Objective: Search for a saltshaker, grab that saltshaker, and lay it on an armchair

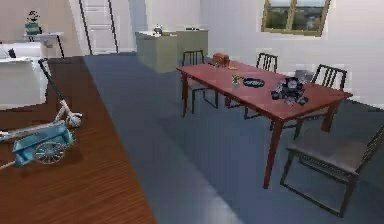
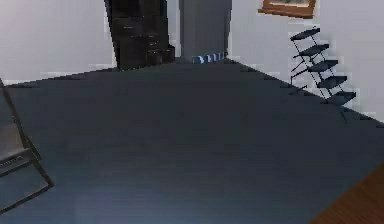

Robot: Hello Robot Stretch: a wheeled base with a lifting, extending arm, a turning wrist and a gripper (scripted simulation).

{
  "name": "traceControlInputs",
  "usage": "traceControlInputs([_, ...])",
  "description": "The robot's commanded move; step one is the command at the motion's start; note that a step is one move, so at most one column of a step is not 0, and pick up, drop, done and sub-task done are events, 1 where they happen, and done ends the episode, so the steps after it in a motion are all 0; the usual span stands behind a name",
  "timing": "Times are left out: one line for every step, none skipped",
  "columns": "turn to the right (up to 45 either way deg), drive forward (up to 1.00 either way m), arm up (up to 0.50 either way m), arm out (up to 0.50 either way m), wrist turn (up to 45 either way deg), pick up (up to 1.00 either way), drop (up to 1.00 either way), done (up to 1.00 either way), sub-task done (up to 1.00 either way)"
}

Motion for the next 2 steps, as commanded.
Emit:
traceControlInputs([-15.0, 0.00, 0.00, 0.00, 0.0, 0.00, 0.00, 0.00, 0.00])
traceControlInputs([0.0, 1.00, 0.00, 0.00, 0.0, 0.00, 0.00, 0.00, 0.00])
